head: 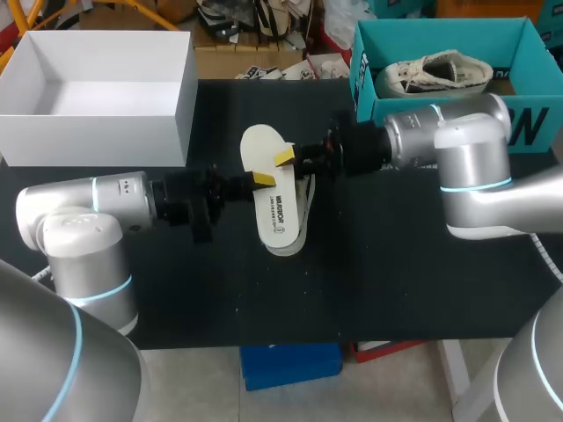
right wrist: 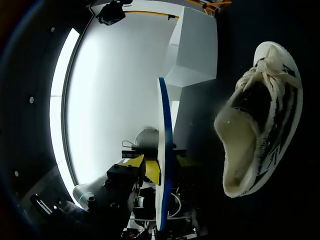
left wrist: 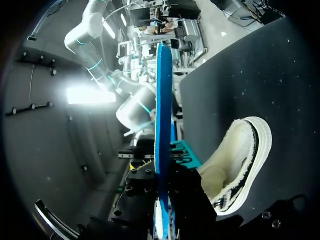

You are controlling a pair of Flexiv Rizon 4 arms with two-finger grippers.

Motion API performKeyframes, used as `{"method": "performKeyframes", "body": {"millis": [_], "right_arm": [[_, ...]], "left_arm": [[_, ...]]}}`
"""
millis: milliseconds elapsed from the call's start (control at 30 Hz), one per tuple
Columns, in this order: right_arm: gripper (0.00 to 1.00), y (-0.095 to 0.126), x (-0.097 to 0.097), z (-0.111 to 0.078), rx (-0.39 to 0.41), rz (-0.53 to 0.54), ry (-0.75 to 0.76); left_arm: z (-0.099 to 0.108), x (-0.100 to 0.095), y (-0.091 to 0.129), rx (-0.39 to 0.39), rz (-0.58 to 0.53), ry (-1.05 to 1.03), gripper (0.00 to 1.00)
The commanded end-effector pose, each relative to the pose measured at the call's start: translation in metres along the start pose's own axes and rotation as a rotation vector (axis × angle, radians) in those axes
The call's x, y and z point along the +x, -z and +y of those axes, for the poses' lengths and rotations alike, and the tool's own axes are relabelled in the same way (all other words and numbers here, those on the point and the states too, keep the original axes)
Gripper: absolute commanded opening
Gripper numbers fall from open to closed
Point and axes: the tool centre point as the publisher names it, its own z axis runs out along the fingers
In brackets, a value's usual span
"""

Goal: Take the shoe out of the shoebox, open the shoe tongue, remove and reinsert the insole, then place the shoe into the shoebox

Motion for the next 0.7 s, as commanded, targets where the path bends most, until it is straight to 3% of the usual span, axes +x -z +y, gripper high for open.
{"method": "performKeyframes", "body": {"millis": [33, 400, 700], "right_arm": [[1.00, 0.007, 0.002, -0.015, -0.026, -0.025, -0.019], [1.00, 0.044, 0.003, -0.061, -0.090, -0.181, -0.103], [1.00, 0.071, 0.013, -0.102, -0.207, -0.288, -0.157]], "left_arm": [[-0.008, -0.003, 0.005, 0.028, 0.076, 0.021, 0.00], [-0.045, -0.007, 0.032, 0.159, 0.259, 0.109, 0.00], [-0.062, -0.008, 0.061, 0.188, 0.334, 0.171, 0.00]]}}
